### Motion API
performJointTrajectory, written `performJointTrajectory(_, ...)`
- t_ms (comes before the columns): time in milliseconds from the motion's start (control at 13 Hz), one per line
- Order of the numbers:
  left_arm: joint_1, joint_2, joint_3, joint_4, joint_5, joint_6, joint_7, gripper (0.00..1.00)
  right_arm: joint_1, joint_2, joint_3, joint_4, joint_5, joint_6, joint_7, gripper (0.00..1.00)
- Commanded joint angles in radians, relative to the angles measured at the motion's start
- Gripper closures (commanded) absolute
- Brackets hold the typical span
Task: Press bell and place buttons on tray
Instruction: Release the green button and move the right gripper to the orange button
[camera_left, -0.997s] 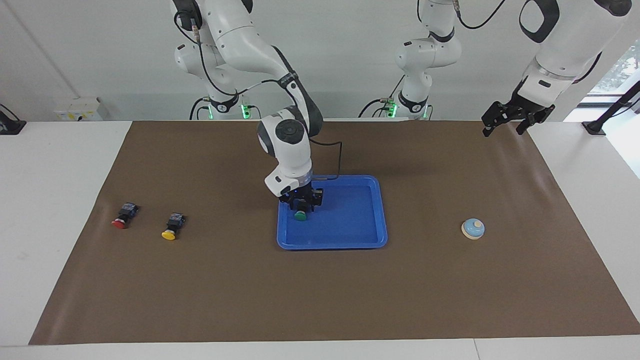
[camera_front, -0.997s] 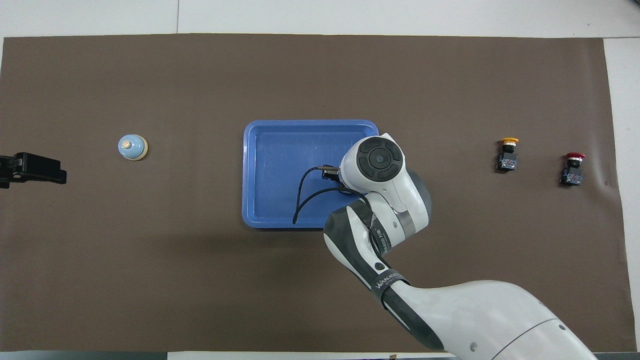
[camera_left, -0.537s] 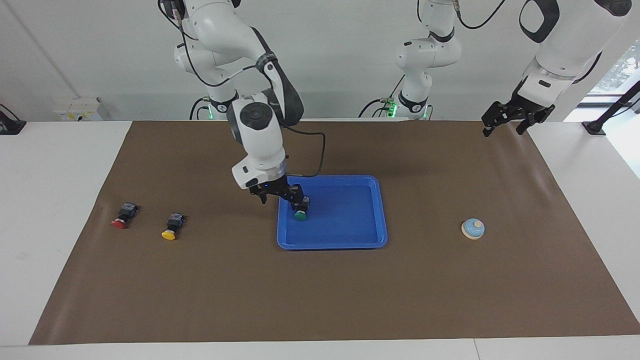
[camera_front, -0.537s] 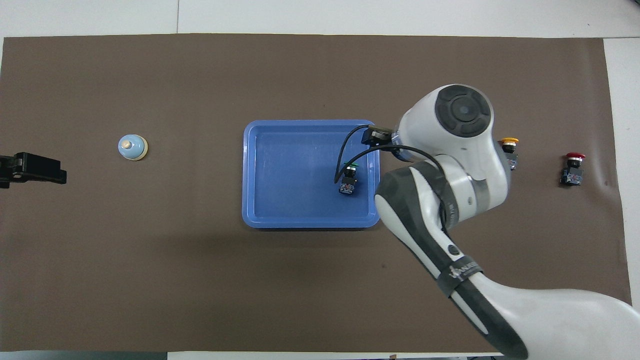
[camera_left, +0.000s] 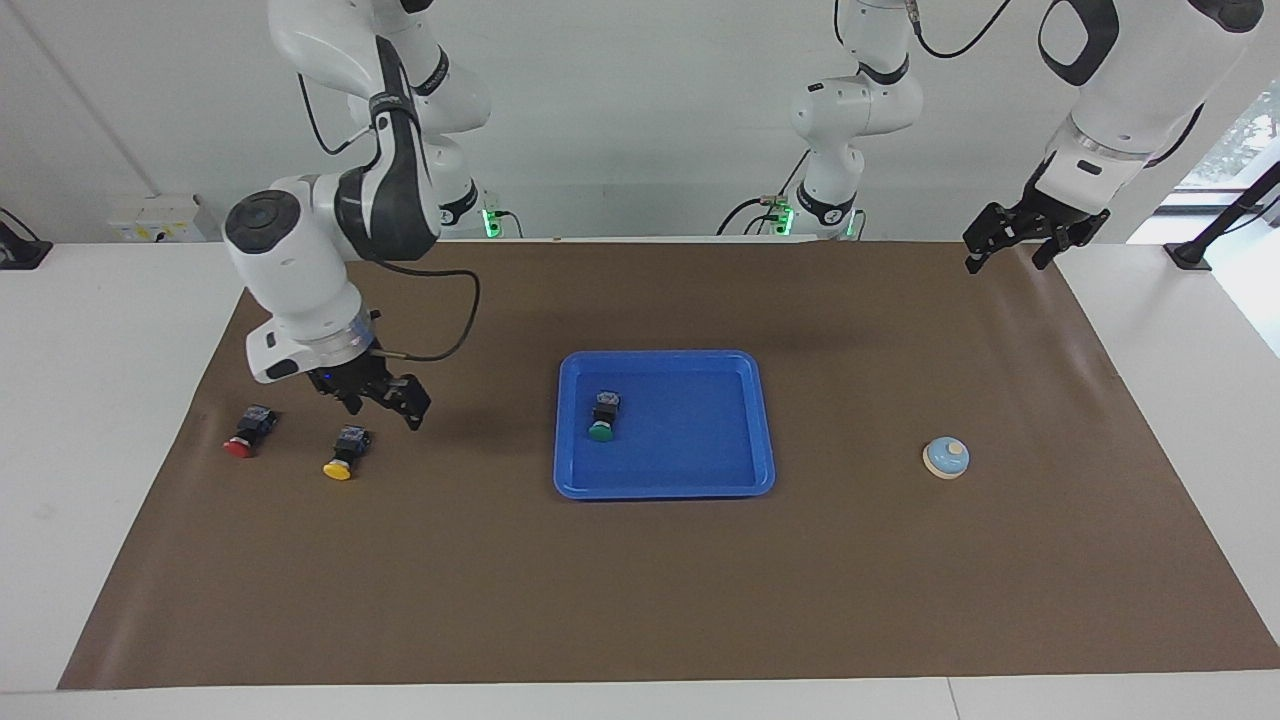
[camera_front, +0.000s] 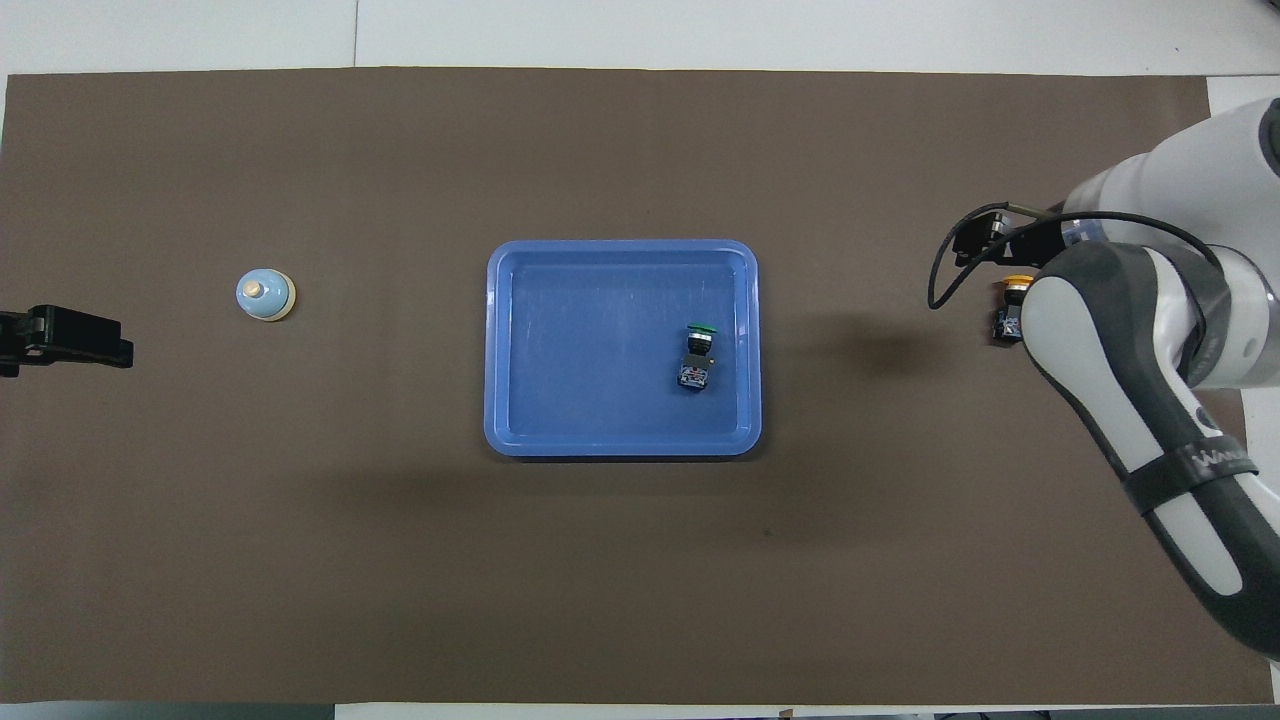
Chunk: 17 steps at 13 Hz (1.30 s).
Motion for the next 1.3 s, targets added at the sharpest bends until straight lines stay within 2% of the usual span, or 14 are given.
performJointTrajectory(0,-0.003,-0.006,0.005,-0.001,0.003,-0.007,0.001,0.0,-0.075,-0.04,0.01,-0.124,-0.009,0.088,-0.092,0.0)
performJointTrajectory(230,-0.003,-0.006,0.005,-0.001,0.005,-0.007,0.001,0.0,-0.107,-0.043,0.012,-0.241,-0.009,0.251,-0.143,0.0)
performJointTrajectory(614,-0.003,-0.006,0.005,-0.001,0.005,-0.007,0.001,0.0,-0.118,0.052,0.012,-0.265,-0.01,0.382,-0.148,0.0)
performJointTrajectory(921,-0.003,-0.006,0.005,-0.001,0.005,-0.007,0.001,0.0,-0.129,0.076,0.012,-0.276,-0.01,0.397,-0.159,0.0)
performJointTrajectory(997,-0.003,-0.006,0.005,-0.001,0.005,-0.007,0.001,0.0,-0.129,0.079,0.012,-0.276,-0.01,0.403,-0.159,0.19)
performJointTrajectory(1074,-0.003,-0.006,0.005,-0.001,0.005,-0.007,0.001,0.0,-0.129,0.079,0.013,-0.276,-0.01,0.399,-0.159,0.61)
performJointTrajectory(1151,-0.003,-0.006,0.005,-0.001,0.005,-0.007,0.001,0.0,-0.127,0.079,0.013,-0.275,-0.01,0.394,-0.162,0.89)
performJointTrajectory(1228,-0.003,-0.006,0.005,-0.001,0.005,-0.007,0.001,0.0,-0.123,0.079,0.013,-0.272,-0.01,0.385,-0.166,1.0)
